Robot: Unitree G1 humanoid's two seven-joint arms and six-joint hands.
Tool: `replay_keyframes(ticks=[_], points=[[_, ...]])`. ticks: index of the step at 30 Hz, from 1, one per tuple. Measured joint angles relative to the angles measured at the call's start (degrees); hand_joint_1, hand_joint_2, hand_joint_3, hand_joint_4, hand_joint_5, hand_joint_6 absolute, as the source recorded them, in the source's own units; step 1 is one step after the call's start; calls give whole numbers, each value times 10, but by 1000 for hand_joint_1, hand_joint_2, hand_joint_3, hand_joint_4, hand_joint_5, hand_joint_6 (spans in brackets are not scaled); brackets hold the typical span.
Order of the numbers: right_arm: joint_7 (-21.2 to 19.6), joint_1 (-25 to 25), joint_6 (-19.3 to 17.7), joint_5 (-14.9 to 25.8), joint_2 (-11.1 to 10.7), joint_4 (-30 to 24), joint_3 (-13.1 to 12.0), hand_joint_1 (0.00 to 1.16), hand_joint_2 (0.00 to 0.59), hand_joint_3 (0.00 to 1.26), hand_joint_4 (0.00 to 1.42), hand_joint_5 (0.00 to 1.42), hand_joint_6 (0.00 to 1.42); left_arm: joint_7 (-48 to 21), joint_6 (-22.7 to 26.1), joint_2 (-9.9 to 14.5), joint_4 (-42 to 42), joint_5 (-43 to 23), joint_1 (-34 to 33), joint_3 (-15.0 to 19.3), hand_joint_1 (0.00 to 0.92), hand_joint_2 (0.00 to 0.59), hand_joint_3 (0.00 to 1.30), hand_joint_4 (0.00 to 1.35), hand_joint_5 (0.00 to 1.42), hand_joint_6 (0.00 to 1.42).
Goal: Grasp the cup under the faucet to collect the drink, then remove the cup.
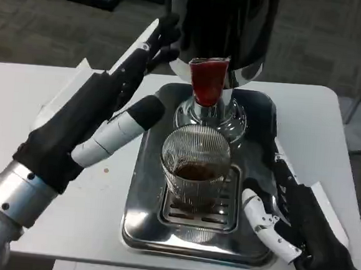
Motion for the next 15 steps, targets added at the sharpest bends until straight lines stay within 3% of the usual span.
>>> replay_keyframes(ticks=[5,15], points=[[0,0,0,0,1,0,1,535,586,0,0,16,131,0,3,7,-24,10,9,9,0,28,0,0,53,14],[-1,1,0,0,2,0,1,637,586,0,0,28,131,-11,29,54,-42,-13,64,91,0,28,0,0,58,13]])
